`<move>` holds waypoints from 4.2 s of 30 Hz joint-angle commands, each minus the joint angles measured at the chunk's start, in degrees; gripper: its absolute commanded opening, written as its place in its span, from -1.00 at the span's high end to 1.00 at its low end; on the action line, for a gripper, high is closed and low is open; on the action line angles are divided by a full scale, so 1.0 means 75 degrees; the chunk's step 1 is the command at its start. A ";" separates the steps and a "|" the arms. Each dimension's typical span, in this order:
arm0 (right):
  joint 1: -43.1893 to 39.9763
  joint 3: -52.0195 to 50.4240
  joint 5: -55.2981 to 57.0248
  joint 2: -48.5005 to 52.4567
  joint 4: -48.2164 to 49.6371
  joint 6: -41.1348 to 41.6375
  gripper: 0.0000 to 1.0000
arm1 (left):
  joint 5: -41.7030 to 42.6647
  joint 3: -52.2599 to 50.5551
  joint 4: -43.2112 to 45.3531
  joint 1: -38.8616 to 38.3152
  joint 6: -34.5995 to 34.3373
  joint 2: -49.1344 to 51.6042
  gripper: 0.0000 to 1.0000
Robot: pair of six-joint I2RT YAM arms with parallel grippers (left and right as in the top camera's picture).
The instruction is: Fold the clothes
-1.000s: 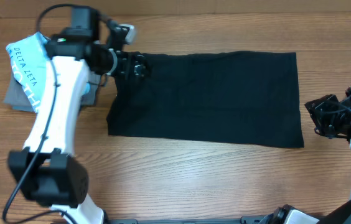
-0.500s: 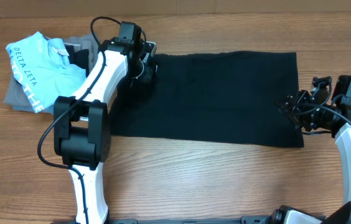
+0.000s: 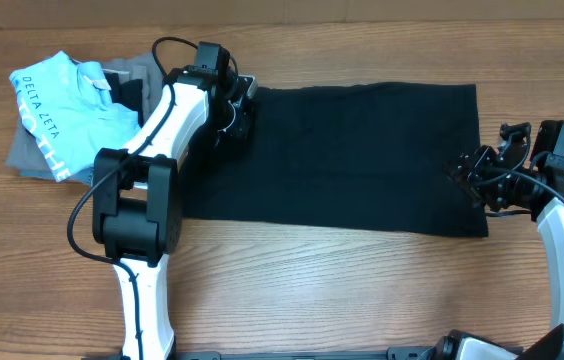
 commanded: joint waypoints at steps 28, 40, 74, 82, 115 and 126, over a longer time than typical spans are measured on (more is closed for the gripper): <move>0.0050 0.0152 0.0484 -0.0090 -0.0108 -0.0070 0.34 | 0.0108 0.0020 0.1043 -0.0020 -0.0475 0.0478 0.84; 0.0050 0.0152 0.0481 -0.0090 -0.0131 -0.0070 0.33 | 0.0096 0.0023 -0.0332 -0.0399 -0.0373 -0.0414 0.91; 0.0050 0.0152 0.0595 -0.0085 -0.0131 -0.0067 0.32 | 0.0146 -0.0047 0.0554 -0.1274 0.0329 -0.0428 0.27; 0.0050 0.0152 0.0606 -0.0085 -0.0079 -0.0047 0.22 | -0.0006 -0.0044 0.1043 -0.1311 0.0070 -0.0428 -0.06; 0.0047 0.0152 0.0825 -0.0085 -0.0286 -0.0044 0.13 | -0.0221 -0.0047 0.1431 0.0187 -0.1556 0.0595 0.03; 0.0050 0.0152 0.0828 -0.0085 -0.0303 -0.0047 0.13 | -0.0023 0.0035 0.1979 0.0082 -0.1670 0.0606 0.92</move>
